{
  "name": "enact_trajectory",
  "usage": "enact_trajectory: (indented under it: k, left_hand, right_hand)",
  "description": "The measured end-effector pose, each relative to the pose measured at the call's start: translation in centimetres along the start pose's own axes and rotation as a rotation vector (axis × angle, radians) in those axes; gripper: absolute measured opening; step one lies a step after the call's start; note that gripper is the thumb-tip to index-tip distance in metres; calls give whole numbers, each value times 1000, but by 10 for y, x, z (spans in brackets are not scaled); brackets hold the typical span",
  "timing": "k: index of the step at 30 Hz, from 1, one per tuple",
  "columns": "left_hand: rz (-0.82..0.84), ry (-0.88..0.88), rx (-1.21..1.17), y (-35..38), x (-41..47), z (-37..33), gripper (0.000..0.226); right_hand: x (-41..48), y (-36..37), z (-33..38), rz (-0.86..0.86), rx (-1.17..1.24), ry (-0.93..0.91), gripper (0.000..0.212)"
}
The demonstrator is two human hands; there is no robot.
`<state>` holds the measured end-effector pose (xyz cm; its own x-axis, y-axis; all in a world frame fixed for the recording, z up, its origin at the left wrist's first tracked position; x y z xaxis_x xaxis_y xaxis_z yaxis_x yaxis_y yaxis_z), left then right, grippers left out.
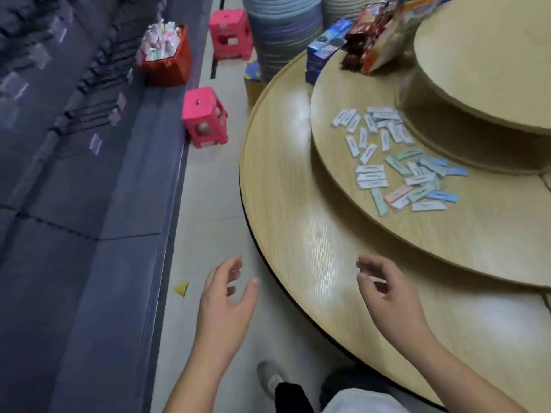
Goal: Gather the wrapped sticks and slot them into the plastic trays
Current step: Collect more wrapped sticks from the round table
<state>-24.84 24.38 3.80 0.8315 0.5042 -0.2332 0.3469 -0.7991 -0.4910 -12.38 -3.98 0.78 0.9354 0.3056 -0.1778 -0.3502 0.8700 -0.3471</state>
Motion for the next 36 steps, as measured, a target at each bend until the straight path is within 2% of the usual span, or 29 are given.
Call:
enact_trajectory:
  k: [4,9,13,16,19,22,24,29,33,36]
  left_hand:
    - [197,97,119,11,80,-30,49]
    - [401,299,247,71,173,-83,61]
    - [481,430,329,115,232,-112,73]
    - [511,447,406,144,290,-124,86]
    - [531,500,469,175,343,-142,98]
    - [542,471,509,210,392,-149,111]
    - [530,451,526,237,420,-154,115]
    - [552,519,678,298,455,-154,124]
    - [577,663,858,323,453,-153,122]
    - [608,736,881,335,451,-156,118]
  right_hand:
    - [9,-9,-2,-197,14,119,29]
    - [28,-29,-24,-472,-25,248,34]
    - [60,-31,-36,-555,-164,306,52]
    - [98,-34,-42,-601,-297,351,73]
    - [139,-39,-39,-643,-455,370,84]
    - [172,-32,-53,-603,-548,540,103]
    - [187,-28,-64,-627,-527,654,113]
    - [221,-19,-76,-682,-625,829,121]
    - [244,-21,-74,-729,-653,899,118]
    - [255,-28,-72,-757,-644,913,116]
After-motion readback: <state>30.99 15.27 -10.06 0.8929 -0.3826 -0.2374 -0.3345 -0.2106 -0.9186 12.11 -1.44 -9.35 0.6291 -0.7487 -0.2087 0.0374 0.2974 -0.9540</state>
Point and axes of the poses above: each hand's wrist, its own x-axis towards the middle knuckle, its own y-axis out of the palm, z = x × y, the point moved 9 cm from there along x, towards the middle knuckle, and after that the axes turned 6 degrees about z, right-handed, at the moved point
